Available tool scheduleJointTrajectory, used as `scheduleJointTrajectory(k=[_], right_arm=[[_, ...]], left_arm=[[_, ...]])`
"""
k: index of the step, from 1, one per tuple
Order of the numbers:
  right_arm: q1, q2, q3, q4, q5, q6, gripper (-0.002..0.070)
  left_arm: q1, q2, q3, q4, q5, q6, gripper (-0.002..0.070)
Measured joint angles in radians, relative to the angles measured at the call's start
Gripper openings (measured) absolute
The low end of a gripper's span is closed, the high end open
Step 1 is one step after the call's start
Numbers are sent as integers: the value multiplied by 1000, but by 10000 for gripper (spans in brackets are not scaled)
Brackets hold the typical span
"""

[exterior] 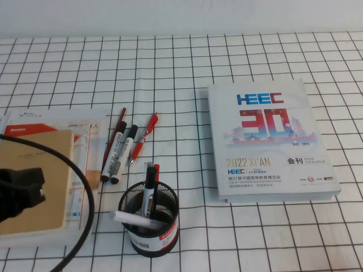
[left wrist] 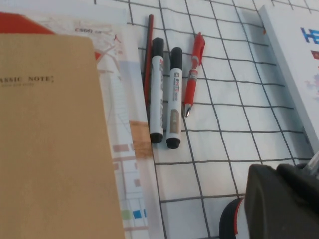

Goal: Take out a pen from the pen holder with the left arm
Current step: 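Take a marker out of the pen holder and lay it on the table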

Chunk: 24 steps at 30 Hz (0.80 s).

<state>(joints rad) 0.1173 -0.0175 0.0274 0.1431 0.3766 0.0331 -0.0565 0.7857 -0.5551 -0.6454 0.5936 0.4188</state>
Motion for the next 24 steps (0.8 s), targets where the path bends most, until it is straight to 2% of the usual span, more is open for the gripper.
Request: scheduleJointTrajectory(k=[8,15,20,24], right_arm=[[0,0,0,0,0,0,-15],[0,0,0,0,0,0,-15],[0,0,0,0,0,0,-15],[0,0,0,0,0,0,-15]], left_arm=[[0,24,0,-156,-3,204,-3],[-25,22,9,-206,8,289,-3],[-193,-31,80,-189,-180,271,-3],[-357,-65,149,-125,-328,172,-3]])
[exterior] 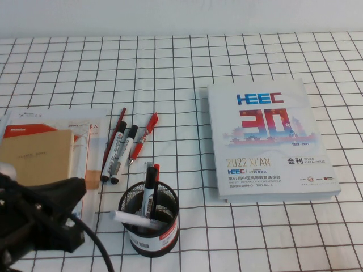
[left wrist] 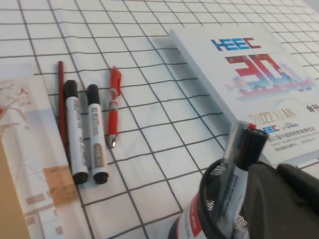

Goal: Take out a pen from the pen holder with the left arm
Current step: 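Take a marker out of the pen holder and lay it on the table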

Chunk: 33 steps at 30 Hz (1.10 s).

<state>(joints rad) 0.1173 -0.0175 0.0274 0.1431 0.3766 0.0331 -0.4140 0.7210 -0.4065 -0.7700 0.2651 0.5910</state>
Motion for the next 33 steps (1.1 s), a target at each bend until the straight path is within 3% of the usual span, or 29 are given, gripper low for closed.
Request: scheduleJointTrajectory(k=[8,12,19,23,33], right_arm=[[0,0,0,0,0,0,-15],[0,0,0,0,0,0,-15],[0,0,0,0,0,0,-15],[0,0,0,0,0,0,-15],[0,0,0,0,0,0,-15]], left_arm=[[-316,-8,129,288,-299,-265,1],[-417,-8,205,377,-478,-381,92],[-439,-8,283,407,-574,-476,395],[-439,-8,323,409,-641,-529,440],[-439,-8,359,378,-745,-579,451]])
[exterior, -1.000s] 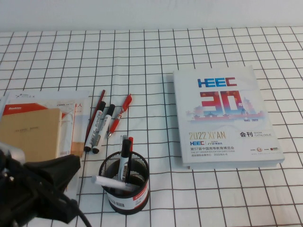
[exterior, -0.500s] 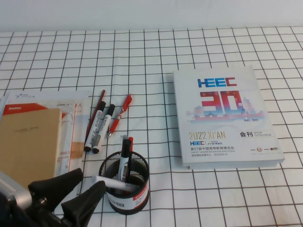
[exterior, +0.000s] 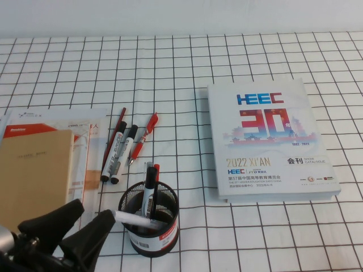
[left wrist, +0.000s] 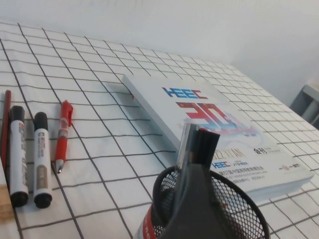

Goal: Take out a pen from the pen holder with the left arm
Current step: 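Take a marker out of the pen holder and lay it on the table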

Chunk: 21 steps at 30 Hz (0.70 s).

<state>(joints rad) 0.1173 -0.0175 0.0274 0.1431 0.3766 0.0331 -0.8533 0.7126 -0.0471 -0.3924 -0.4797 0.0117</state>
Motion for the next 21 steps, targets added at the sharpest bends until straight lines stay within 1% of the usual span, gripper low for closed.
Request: scheduleJointTrajectory(k=[4,10,21], right_arm=[[0,0,0,0,0,0,-15],[0,0,0,0,0,0,-15],[0,0,0,0,0,0,-15]], left_arm=[[0,6,0,-25,-36,4,451],[0,98,0,-26,-101,4,452],[0,249,0,-17,-207,-113,452]])
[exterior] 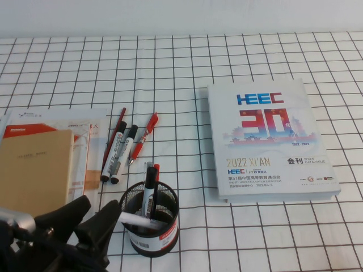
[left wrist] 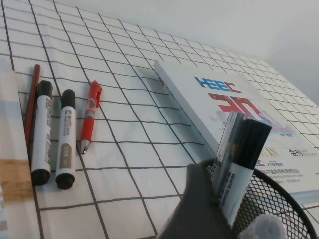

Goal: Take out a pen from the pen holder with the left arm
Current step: 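Take a marker out of the pen holder and lay it on the table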

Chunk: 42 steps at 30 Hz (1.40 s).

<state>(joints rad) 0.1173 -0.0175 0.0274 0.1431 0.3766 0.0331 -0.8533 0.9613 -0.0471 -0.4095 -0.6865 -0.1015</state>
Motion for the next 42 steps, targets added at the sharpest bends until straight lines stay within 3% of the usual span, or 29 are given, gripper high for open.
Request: scheduleJointTrajectory(k=[28,42], right_arm=[[0,0,0,0,0,0,-15],[0,0,0,0,0,0,-15]], left_arm=[[0,373,-6,38,-339,-248,452],[0,472,-53,46,-388,-303,452]])
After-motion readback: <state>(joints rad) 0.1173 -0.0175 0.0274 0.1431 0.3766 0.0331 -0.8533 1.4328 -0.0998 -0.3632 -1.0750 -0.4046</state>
